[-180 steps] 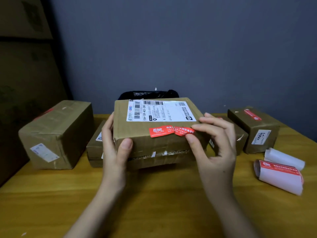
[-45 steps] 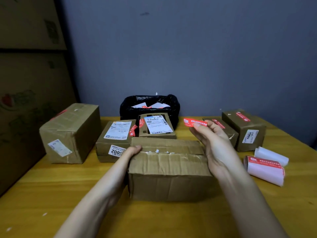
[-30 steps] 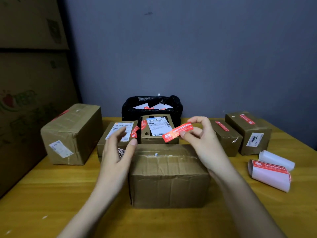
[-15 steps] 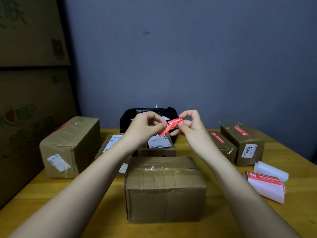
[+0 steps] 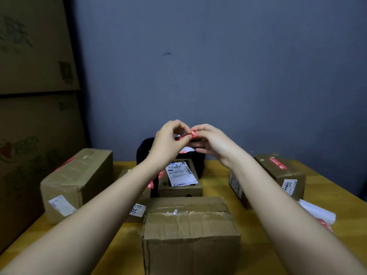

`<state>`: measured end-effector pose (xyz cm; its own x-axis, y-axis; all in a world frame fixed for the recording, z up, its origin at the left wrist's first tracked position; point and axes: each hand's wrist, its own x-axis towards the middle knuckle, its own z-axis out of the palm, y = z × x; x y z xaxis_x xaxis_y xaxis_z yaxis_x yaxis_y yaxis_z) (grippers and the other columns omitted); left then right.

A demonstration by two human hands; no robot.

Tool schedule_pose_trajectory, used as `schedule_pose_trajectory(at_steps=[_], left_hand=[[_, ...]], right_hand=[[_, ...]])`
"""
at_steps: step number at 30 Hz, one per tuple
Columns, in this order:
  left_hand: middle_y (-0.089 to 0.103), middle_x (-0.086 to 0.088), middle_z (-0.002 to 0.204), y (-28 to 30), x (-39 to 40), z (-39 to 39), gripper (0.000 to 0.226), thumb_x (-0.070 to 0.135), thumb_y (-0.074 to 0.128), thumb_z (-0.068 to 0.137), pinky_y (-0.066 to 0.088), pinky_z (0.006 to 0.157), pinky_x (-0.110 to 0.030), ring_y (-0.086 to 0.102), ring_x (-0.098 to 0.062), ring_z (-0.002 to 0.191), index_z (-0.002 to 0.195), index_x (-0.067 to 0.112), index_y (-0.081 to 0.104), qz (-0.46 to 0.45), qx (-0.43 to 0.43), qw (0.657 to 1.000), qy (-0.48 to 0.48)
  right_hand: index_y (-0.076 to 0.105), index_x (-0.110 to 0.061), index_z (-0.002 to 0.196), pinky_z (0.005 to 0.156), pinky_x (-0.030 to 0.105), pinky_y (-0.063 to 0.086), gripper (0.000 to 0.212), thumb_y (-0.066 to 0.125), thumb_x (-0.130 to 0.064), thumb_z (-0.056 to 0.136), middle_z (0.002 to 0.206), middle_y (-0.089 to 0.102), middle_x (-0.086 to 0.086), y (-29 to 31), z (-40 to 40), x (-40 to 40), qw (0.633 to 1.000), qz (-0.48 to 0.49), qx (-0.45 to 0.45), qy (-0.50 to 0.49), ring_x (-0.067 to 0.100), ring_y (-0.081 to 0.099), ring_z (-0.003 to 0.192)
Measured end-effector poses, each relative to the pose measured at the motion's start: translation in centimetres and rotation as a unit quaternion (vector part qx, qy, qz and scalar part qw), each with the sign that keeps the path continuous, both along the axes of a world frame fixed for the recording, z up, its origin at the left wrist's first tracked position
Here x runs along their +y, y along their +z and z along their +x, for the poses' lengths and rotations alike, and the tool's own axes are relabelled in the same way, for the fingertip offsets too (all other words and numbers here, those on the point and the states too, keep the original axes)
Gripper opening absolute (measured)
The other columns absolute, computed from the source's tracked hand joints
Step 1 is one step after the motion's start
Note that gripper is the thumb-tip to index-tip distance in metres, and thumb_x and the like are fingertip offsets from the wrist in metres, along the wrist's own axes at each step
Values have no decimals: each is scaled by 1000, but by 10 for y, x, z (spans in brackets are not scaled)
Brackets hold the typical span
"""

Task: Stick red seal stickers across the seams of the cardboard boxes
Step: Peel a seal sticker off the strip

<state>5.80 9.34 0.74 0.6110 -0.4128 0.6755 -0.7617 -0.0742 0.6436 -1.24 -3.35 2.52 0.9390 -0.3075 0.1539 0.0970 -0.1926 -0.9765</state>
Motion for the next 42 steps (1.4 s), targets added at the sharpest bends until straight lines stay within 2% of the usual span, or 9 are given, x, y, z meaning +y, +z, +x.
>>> schedule_pose_trajectory(at_steps=[11, 19, 21, 24, 26, 28, 32, 38, 42], left_hand=[[68, 7, 84, 14, -9, 21, 12, 5, 62, 83, 40, 72, -8, 62, -3, 86, 81, 16, 62, -86, -24, 995, 39], [63, 11, 87, 21, -11, 38, 26, 14, 63, 85, 45, 81, -33, 55, -15, 89, 107, 27, 60, -5, -160, 979, 128], [61, 12, 83, 21, -11, 39, 45, 14, 64, 85, 43, 76, -24, 56, -11, 85, 124, 35, 54, -2, -120, 988, 96], [60, 8, 72, 21, -15, 46, 41, 9, 67, 83, 45, 70, -22, 58, -12, 72, 118, 26, 54, -38, 23, 998, 38], [59, 0, 68, 21, -18, 48, 28, 2, 66, 84, 47, 64, -21, 58, -16, 64, 105, 16, 55, -57, 130, 990, 8], [59, -5, 69, 22, -19, 46, 24, -1, 65, 85, 46, 53, -14, 57, -15, 60, 102, 10, 53, -68, 216, 974, -13], [57, -5, 71, 22, -25, 49, 20, -2, 64, 84, 43, 44, -11, 54, -12, 58, 88, 14, 53, -104, 321, 941, -21], [57, 6, 52, 16, -28, 61, 12, 7, 61, 91, 45, 55, -16, 53, 3, 37, 92, 16, 53, -133, 388, 910, -65], [61, 9, 56, 17, -30, 68, 4, 19, 57, 93, 49, 76, -24, 63, -3, 60, 93, 14, 56, -125, 402, 904, -74]], right_hand=[[59, -20, 82, 69, 25, 48, 18, 47, -16, 95, 82, 64, -6, 17, 32, 1, 983, 179, 34, 7, 9, 63, 78], [62, -22, 87, 70, 22, 44, 15, 50, -18, 94, 84, 64, -7, 17, 50, 5, 989, 145, 2, -19, 6, 61, 78], [63, -22, 105, 69, 20, 44, 19, 49, -15, 93, 83, 63, -7, 16, 53, 4, 992, 119, -7, -33, 5, 60, 75], [55, -15, 121, 60, 17, 44, 32, 47, -7, 92, 80, 62, -2, 13, 57, 1, 995, 43, -50, -72, 11, 58, 69], [54, -15, 115, 68, 16, 51, 26, 51, -9, 91, 88, 66, 4, 8, 61, -4, 986, -76, -96, -115, 19, 61, 75], [51, -24, 105, 86, 33, 51, 22, 59, -16, 86, 93, 67, 0, 1, 65, -8, 962, -195, -127, -145, 21, 64, 85], [52, -30, 98, 85, 39, 49, 16, 59, -22, 87, 102, 61, -10, -8, 68, -8, 914, -345, -140, -159, 14, 61, 81], [63, -29, 96, 90, 38, 48, 8, 59, -27, 89, 107, 62, -11, -16, 80, -11, 922, -332, -123, -156, 12, 60, 89], [67, -26, 97, 90, 35, 47, 14, 61, -35, 89, 105, 65, -10, -18, 88, -16, 928, -321, -115, -149, 10, 59, 93]])
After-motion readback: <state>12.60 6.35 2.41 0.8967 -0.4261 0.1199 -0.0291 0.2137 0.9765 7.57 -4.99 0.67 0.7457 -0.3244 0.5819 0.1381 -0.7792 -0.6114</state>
